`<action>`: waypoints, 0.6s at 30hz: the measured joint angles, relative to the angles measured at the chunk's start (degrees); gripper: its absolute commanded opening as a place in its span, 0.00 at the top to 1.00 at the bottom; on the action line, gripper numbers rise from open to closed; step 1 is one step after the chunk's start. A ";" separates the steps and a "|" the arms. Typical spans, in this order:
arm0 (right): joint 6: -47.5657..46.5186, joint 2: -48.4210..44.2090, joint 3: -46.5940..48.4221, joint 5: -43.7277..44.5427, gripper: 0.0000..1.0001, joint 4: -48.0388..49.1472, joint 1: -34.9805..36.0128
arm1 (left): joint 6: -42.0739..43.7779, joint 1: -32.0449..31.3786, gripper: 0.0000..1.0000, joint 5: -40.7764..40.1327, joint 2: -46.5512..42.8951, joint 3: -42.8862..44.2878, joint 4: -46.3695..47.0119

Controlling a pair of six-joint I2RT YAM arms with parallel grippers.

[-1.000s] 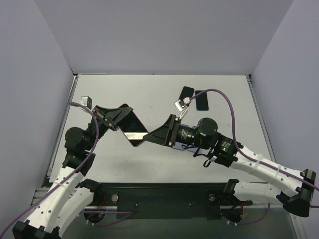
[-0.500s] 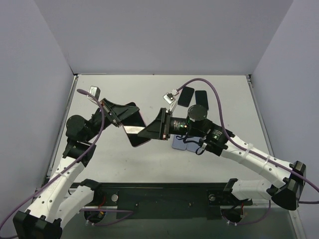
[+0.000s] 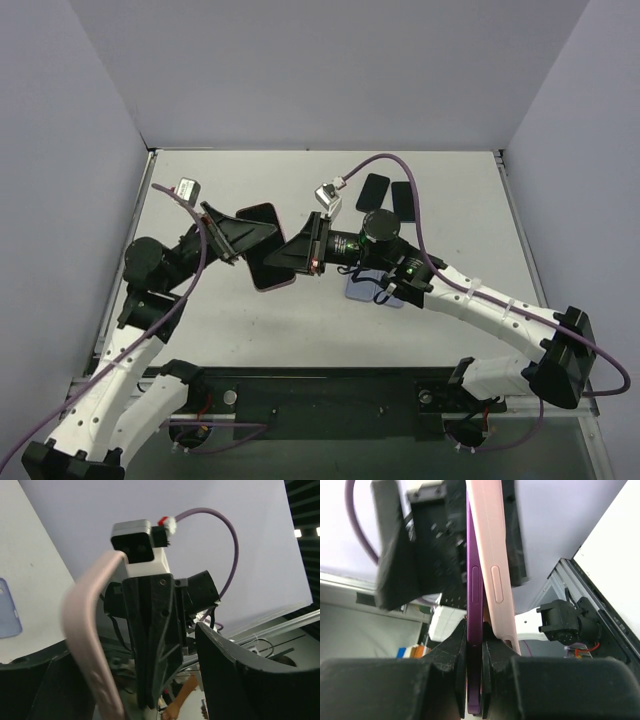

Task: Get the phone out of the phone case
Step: Remove the phone case from the phone.

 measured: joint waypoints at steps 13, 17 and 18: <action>10.62 -0.87 -5.01 -0.33 1.00 9.38 -5.84 | 21.20 -0.28 0.26 -18.10 -20.44 5.68 -28.26; 11.28 -1.01 -5.01 -0.31 1.00 9.40 -7.96 | 20.52 -0.28 0.26 -16.15 -19.02 4.68 -26.18; 11.45 -1.05 -5.01 -0.28 1.00 9.40 -8.31 | 20.04 -0.28 0.27 -15.39 -18.58 3.43 -25.00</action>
